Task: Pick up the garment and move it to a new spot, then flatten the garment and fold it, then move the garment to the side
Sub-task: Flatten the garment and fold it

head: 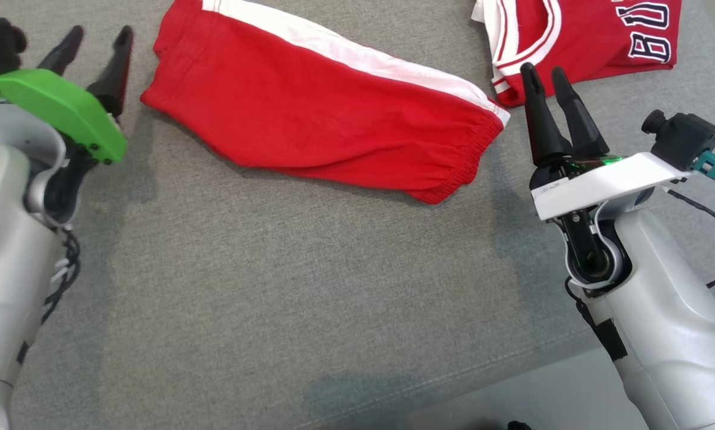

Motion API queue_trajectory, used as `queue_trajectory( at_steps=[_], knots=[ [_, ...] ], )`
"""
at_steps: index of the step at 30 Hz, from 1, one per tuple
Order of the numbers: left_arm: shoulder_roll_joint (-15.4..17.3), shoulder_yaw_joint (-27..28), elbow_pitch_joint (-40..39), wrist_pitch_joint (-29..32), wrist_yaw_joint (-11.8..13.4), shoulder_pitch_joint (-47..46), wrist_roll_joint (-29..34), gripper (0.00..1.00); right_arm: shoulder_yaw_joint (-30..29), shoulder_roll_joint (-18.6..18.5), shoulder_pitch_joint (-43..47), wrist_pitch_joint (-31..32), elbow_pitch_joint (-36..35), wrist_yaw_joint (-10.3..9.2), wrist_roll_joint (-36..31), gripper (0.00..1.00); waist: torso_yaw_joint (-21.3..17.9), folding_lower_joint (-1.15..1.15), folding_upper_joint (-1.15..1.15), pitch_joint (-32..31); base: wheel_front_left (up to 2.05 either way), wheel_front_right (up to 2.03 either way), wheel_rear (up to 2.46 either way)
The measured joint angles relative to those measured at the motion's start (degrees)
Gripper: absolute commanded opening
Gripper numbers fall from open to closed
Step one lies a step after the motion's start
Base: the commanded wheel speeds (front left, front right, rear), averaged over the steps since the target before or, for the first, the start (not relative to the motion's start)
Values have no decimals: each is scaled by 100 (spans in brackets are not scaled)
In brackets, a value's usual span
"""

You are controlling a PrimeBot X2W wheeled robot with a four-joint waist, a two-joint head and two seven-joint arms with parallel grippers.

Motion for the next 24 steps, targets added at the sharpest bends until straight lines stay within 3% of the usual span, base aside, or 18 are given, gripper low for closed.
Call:
queue_trajectory(
  at_steps=[3, 16, 24],
  knots=[
    [176, 43, 114, 167, -3, 2, -60, 100, -45, 1, 39, 0, -171, 1, -135, 100, -73, 0, 0, -1, 0, 0, 0],
    [390, 55, 420, 865, -118, 17, -426, 100, -352, 99, 493, 0, -664, 1, -390, 100, -610, 0, 0, 198, 0, 0, 0],
    [282, 124, 413, 1129, -166, -24, -815, 100, -626, 163, 719, 0, -862, 43, -491, 100, -824, 0, 0, 335, 0, 0, 0]
  ],
)
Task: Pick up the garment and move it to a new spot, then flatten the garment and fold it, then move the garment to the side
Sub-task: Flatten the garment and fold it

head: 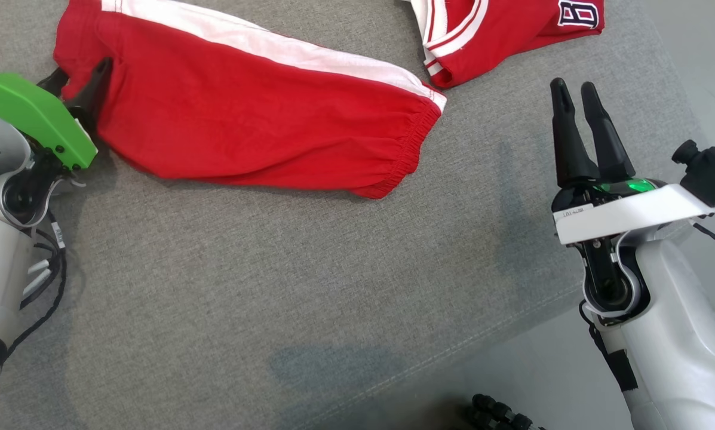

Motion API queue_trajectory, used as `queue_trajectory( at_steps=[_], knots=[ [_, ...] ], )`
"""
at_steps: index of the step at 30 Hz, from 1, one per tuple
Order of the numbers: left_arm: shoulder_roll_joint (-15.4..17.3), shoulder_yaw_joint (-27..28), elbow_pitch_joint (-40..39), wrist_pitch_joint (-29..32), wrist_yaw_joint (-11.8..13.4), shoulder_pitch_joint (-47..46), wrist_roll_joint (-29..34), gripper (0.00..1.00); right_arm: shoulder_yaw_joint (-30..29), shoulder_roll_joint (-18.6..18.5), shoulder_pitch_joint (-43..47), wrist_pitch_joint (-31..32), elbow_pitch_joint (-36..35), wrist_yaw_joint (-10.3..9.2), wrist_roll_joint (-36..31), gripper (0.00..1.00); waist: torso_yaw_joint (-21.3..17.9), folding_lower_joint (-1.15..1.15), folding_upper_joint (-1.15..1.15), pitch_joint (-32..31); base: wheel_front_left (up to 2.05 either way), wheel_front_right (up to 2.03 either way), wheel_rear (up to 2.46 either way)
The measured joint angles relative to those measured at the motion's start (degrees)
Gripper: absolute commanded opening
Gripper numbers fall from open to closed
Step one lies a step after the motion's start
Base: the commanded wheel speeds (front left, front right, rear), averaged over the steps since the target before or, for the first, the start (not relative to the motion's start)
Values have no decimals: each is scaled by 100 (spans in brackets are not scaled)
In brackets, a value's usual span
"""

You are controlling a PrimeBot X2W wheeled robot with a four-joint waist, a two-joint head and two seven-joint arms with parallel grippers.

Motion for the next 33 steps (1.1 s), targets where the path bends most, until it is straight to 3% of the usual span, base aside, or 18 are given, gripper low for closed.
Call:
queue_trajectory(
  at_steps=[4, 5, 6, 8, 19, 25, 33],
  knots=[
    [-110, -30, 8, 283, -24, -25, -243, 100, -140, 38, 141, 0, -34, 7, -42, 100, 19, 0, 0, -29, 0, 0, 0],
    [-109, -70, 11, 328, -25, -25, -243, 87, -151, 40, 174, 0, -44, 7, -52, 100, 32, 0, 0, -43, 0, 0, 0],
    [-113, -96, 11, 368, -25, -25, -243, 47, -154, 44, 201, 0, -45, 7, -60, 100, 46, 0, 0, -57, 0, 0, 0],
    [-129, -123, 13, 438, -26, -24, -243, 0, -155, 54, 219, 0, -55, 7, -91, 100, 79, 0, 0, -84, 0, 0, 0],
    [-385, -44, 80, 344, -26, 159, -595, 0, -209, 53, 331, 0, -94, 8, -249, 100, 264, 0, 0, -288, 0, 0, 0],
    [-679, 129, -24, -75, -26, 508, -793, 0, -282, -66, 427, 0, -65, 8, -279, 100, 459, 0, 0, -492, 0, 0, 0],
    [-839, 60, -231, -708, -26, 1164, -812, 0, -301, -151, 566, 0, 52, 8, -309, 100, 808, 0, 0, -886, 0, 0, 0]
  ],
)
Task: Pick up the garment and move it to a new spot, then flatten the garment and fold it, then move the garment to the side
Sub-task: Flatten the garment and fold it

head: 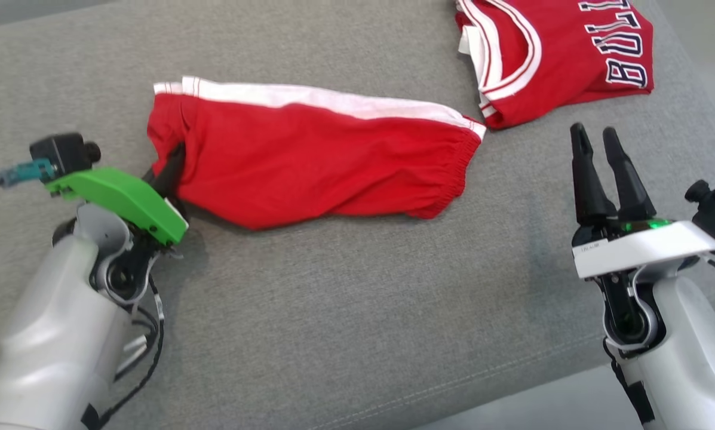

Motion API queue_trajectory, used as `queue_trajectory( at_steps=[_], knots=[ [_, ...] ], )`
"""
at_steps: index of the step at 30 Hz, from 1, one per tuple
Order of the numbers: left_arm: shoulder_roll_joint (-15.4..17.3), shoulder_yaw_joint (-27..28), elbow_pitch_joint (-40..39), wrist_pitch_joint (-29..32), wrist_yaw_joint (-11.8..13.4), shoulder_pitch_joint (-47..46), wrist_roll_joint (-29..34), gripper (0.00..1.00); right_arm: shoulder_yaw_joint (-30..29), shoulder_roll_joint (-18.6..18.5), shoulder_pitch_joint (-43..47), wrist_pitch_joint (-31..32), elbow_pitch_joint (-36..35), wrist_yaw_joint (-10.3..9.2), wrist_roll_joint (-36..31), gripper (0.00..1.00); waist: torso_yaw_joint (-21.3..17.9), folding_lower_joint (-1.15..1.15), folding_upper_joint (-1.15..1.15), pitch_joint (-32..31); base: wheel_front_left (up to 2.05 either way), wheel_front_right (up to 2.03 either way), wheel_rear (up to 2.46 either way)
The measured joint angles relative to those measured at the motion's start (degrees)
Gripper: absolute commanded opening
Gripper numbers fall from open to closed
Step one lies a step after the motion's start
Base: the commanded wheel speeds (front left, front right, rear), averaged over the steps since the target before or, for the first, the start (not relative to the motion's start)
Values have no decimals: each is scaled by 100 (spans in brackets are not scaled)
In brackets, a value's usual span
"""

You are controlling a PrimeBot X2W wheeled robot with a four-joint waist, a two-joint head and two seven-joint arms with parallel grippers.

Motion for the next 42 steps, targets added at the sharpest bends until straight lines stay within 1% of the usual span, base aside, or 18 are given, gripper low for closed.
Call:
queue_trajectory(
  at_steps=[5, 8, 12, 16, 26, 28, 29, 30, 31, 32, 33, 36, 38, 42],
  knots=[
    [-37, -38, -40, -413, 0, 450, 181, 0, 2, -97, 266, 0, 119, 0, 4, 100, 248, 0, 0, -295, 0, 0, 0],
    [-141, -136, -126, -517, 0, 695, 219, 0, -18, -144, 404, 0, 140, 0, 15, 100, 416, 0, 0, -464, 0, 0, 0],
    [-253, -131, -178, -746, 3, 986, 216, 0, -34, -199, 579, 0, 164, 0, 49, 100, 659, 0, 0, -662, 0, 0, 0],
    [-285, -83, -268, -1005, 82, 1254, 218, 0, -32, -252, 686, 0, 167, 0, 65, 100, 891, 0, 0, -837, 0, 0, 0],
    [-352, -205, -426, -1141, 210, 1860, 241, 0, -1, -278, 886, 3, 144, 0, 112, 100, 1336, 0, 0, -1117, 0, 0, 0],
    [-348, -203, -499, -1176, 255, 1879, 242, 3, 36, -291, 891, 27, 121, 0, 112, 100, 1383, 0, 0, -1136, 0, 0, 0],
    [-339, -201, -534, -1196, 256, 1879, 246, 8, 57, -290, 891, 37, 120, 0, 112, 100, 1395, 0, 0, -1143, 0, 0, 0],
    [-335, -201, -552, -1196, 259, 1879, 252, 26, 70, -290, 891, 54, 118, 0, 112, 100, 1400, 0, 0, -1146, 0, 0, 0],
    [-334, -202, -569, -1196, 259, 1881, 252, 41, 75, -293, 891, 55, 112, 0, 112, 100, 1400, 0, 0, -1144, 0, 0, 0],
    [-333, -204, -586, -1196, 261, 1887, 254, 72, 75, -297, 891, 58, 107, 0, 112, 100, 1400, 0, 0, -1142, 0, 0, 0],
    [-331, -209, -604, -1196, 268, 1896, 270, 100, 75, -298, 892, 58, 98, 0, 112, 100, 1398, 0, 0, -1140, 0, 0, 0],
    [-311, -236, -684, -1195, 319, 1952, 277, 100, 90, -299, 892, 59, 90, 0, 112, 100, 1388, 0, 0, -1135, 0, 0, 0],
    [-271, -257, -691, -1195, 399, 2024, 307, 100, 100, -301, 893, 59, 90, 0, 112, 100, 1379, 0, 0, -1138, 0, 0, 0],
    [-38, -249, -692, -1276, 539, 2114, 491, 100, 99, -335, 899, 60, 92, 0, 111, 100, 1362, 0, 0, -1161, 0, 0, 0]
  ],
)
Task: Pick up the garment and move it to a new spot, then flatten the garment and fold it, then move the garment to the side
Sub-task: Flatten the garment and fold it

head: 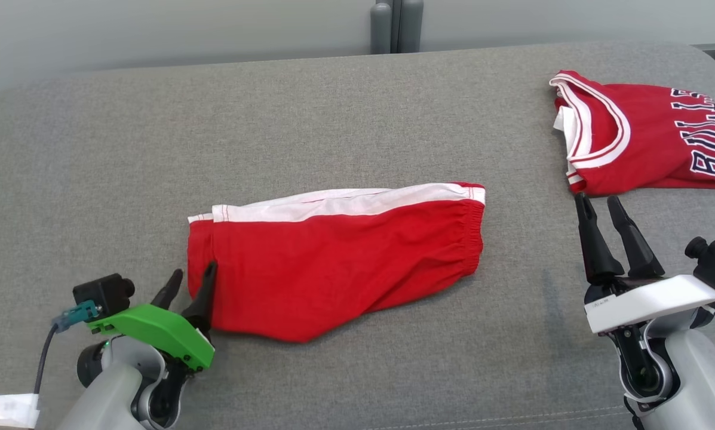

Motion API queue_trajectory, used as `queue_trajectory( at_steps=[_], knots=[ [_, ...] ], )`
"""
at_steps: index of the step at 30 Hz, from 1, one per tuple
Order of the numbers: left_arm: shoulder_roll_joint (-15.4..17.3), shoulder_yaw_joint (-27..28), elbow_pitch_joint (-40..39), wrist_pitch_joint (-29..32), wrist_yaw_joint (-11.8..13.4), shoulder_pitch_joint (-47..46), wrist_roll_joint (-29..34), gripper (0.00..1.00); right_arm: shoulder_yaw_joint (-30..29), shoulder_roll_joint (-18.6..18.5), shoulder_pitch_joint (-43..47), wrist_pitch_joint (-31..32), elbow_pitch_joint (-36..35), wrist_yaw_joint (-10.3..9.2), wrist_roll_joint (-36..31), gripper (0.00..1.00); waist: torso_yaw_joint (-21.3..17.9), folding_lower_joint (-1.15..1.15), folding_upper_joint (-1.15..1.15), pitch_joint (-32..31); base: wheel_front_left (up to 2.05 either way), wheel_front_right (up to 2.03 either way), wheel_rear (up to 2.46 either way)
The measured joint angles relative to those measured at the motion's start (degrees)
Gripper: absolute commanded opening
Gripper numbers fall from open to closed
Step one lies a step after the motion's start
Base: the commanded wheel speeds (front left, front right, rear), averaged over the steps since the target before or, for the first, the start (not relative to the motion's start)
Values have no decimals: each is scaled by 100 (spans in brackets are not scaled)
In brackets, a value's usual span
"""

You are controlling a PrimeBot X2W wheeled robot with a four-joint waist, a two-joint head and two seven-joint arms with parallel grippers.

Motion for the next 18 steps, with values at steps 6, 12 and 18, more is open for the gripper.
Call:
queue_trajectory(
  at_steps=[6, 12, 18],
  knots=[
    [227, 27, -215, -175, 174, -1, 336, 100, -45, -160, 19, -1, -4, -1, -71, 100, 10, 0, 0, -102, 0, 0, 0],
    [421, -4, -549, -275, 374, -4, 749, 100, 29, -281, 24, -1, -160, -14, -342, 100, 47, 0, 0, -159, 0, 0, 0],
    [603, 75, -849, -345, 550, -4, 1067, 100, 27, -344, 24, -1, -328, -123, -559, 100, 37, 0, 0, -188, 0, 0, 0]
  ],
)
